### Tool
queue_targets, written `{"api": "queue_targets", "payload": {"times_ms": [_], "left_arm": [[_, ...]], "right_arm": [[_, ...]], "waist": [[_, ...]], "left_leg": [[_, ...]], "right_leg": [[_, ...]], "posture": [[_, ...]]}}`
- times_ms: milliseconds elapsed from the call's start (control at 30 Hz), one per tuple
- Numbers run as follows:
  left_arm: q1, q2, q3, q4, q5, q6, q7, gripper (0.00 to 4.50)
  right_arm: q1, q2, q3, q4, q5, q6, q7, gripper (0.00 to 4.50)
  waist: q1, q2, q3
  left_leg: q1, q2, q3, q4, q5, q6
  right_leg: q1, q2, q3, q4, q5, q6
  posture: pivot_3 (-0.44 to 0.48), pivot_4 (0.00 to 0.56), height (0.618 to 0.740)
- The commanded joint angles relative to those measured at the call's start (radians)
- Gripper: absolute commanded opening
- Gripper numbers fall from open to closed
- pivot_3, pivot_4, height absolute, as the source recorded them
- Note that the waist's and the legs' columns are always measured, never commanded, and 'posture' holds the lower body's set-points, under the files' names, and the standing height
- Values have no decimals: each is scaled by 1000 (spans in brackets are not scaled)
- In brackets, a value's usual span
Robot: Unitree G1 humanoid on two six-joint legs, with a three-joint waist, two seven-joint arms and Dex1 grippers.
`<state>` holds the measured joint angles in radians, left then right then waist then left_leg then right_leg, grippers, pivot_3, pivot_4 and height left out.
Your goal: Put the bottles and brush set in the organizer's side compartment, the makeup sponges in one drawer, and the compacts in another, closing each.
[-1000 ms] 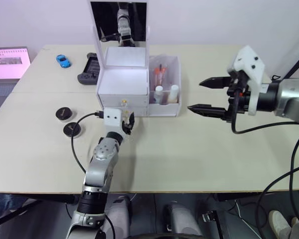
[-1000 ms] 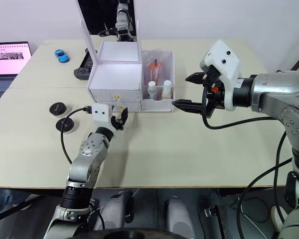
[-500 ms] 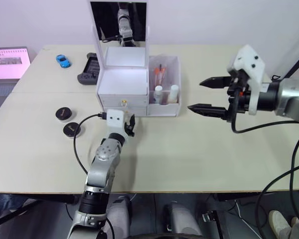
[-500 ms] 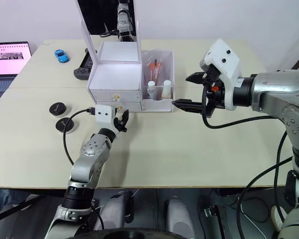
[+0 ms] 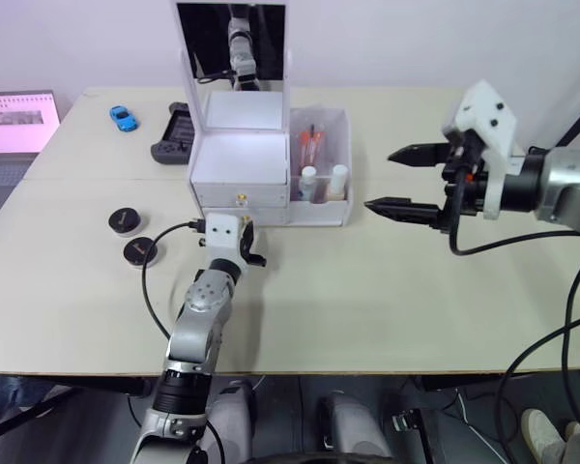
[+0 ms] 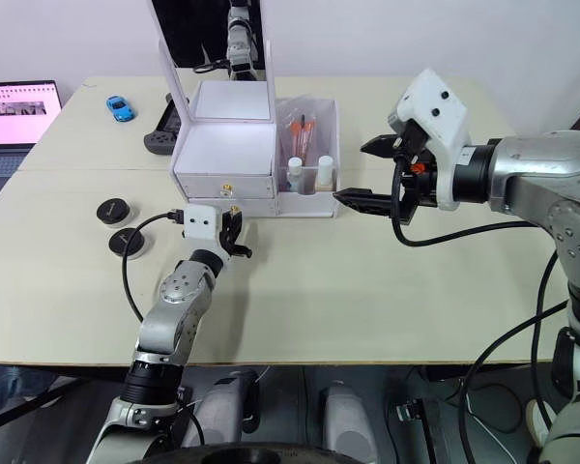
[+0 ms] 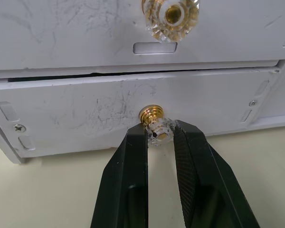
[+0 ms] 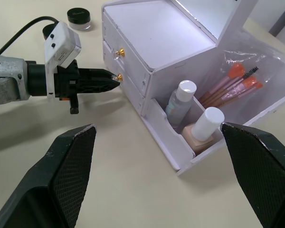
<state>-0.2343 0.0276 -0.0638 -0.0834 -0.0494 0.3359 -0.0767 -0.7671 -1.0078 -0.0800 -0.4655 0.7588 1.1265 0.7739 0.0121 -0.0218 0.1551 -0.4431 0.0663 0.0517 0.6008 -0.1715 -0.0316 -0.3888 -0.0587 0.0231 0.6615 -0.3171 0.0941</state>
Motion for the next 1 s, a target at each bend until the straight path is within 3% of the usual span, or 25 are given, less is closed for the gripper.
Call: {"api": "queue_targets", "payload": {"times_ms": [33,600,967,1000], "left_arm": [[38,24,-30,-90,22,-33,-26,255],[410,121,-46,-557,-2,190,-83,255],[464,123,-86,-625,11,256,-65,255],[469,121,-79,-631,8,255,-63,755]], "right_arm": [[-20,2,-6,-12,-3,-17,1,4500],[11,55,14,-8,6,-19,3,4500],[-9,62,45,30,-9,-47,36,4500],[-13,64,49,36,-12,-49,38,4500]], "waist": [[-1,0,0],[-3,0,0],[-6,0,0],[-6,0,0]], "left_leg": [[0,0,0,0,0,0],[0,0,1,-2,0,0],[0,0,1,-3,0,0],[0,0,1,-3,0,0]], "right_leg": [[0,0,0,0,0,0],[-1,-3,1,-3,-1,-3],[0,-3,1,-6,-1,-3],[0,-3,1,-6,-1,-3]], "posture": [[0,150,740],[0,150,740],[0,150,740],[0,150,740]]}}
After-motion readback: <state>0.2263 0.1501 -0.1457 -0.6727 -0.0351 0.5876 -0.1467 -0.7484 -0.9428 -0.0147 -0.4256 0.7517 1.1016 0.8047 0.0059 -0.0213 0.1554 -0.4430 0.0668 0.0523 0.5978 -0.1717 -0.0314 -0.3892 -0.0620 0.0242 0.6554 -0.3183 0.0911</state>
